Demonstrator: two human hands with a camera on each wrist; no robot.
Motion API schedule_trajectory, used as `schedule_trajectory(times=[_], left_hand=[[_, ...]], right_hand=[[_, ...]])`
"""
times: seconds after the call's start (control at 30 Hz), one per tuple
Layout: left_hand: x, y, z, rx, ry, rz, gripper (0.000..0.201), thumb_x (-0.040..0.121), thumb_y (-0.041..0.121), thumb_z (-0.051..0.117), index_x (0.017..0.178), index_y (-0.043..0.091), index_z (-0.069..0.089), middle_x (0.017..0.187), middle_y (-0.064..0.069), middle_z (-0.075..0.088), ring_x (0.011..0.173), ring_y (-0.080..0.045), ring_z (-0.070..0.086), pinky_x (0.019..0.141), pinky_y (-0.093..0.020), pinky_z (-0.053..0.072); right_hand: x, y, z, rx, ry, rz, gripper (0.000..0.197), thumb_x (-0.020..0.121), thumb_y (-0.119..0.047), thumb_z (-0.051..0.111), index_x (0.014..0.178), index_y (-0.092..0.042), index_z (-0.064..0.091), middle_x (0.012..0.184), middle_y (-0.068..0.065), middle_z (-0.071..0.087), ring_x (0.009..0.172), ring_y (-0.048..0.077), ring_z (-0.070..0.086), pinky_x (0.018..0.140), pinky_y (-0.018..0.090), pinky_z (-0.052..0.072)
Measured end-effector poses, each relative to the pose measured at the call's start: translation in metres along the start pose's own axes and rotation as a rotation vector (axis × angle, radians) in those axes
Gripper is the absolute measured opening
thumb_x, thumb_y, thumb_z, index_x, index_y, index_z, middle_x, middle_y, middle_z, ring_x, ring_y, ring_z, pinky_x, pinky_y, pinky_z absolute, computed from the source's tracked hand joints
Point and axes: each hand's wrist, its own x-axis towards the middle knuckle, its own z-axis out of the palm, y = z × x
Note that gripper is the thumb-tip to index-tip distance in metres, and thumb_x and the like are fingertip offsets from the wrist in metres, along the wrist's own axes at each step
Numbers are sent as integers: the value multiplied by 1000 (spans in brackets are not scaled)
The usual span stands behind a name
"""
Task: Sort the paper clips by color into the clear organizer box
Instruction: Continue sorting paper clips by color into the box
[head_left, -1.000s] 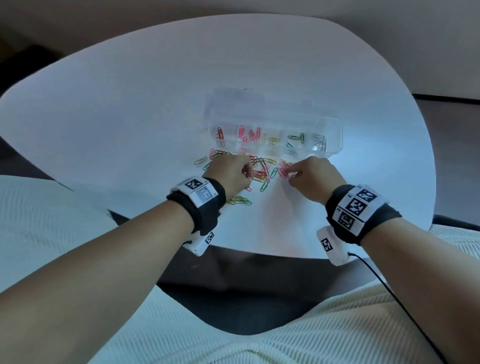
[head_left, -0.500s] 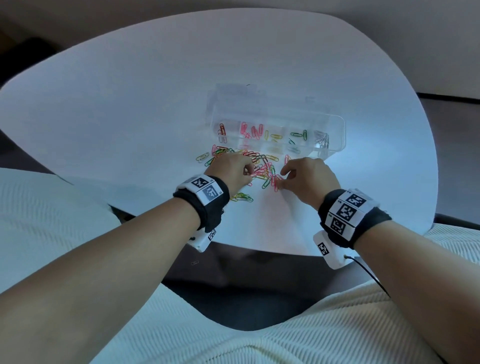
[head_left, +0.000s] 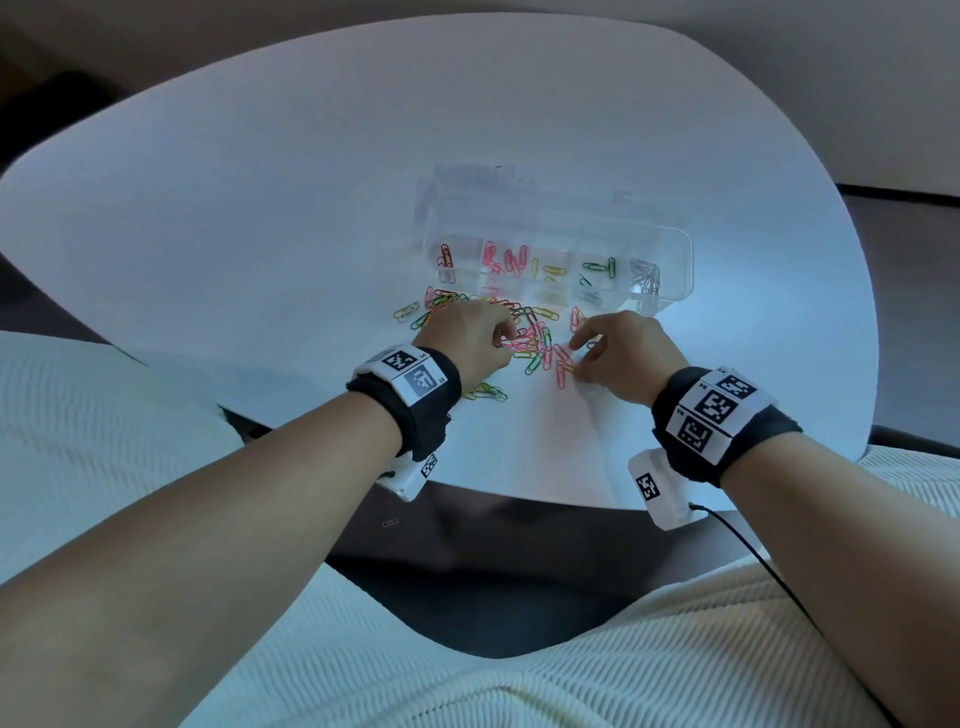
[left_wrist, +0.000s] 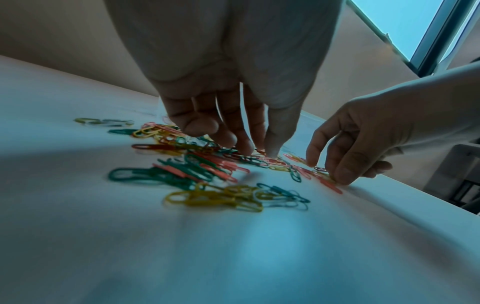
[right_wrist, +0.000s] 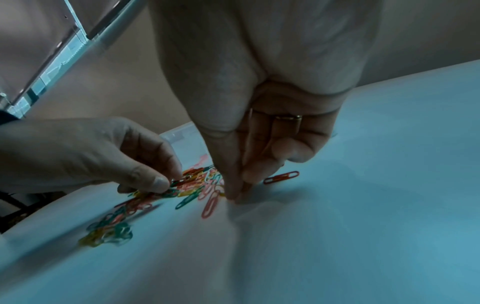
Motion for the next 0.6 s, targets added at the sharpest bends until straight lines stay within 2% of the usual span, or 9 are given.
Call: schedule_trajectory(times=[0.1,0.17,0.27,0.37,0.47,0.6], left_hand=[[0,-2,4,2,-17,-4,8,82,22,65,87,17,70,83,5,64,83,-16,60,73,-27,47],[0,-1,4,-1,-34,-25,6,81,18,67,86,17,70,81,5,62,84,-17,61,73,-25,47],[0,1,2,0,-43,-53,11,79,14,68,90,17,70,84,4,62,85,-17,60,77,-27,50],[-2,3,2,8,-53,-42,16,79,12,69,94,15,70,91,0,67,88,-17,60,80,-27,49],[-2,4,3,33,-62,-30,18,77,11,69,94,16,70,94,1,66,88,-17,59,78,-26,48],[-3,4,3,62,-50,-37,13,79,13,69,91,14,71,93,1,66,89,-17,60,80,-28,50]], right_hand=[[1,1,-2,-77,28,-4,24,83,-8,59,97,-26,69,83,-3,65,74,16,60,66,21,44],[1,-2,-3,-119,43,-14,24,84,-11,58,99,-26,69,87,-4,64,81,18,60,71,25,47],[1,-8,0,-85,71,-4,19,81,-31,71,99,-25,68,86,-7,66,84,17,63,74,29,50],[-1,-10,10,-127,112,-7,26,81,-47,69,99,-27,70,91,-4,69,85,21,64,75,32,52],[-4,-13,15,-177,142,-24,14,86,-36,66,94,-27,74,92,-1,71,85,24,64,69,28,48],[-3,-13,15,-142,100,-5,10,86,-30,64,82,-24,72,86,0,69,82,24,63,68,29,50]])
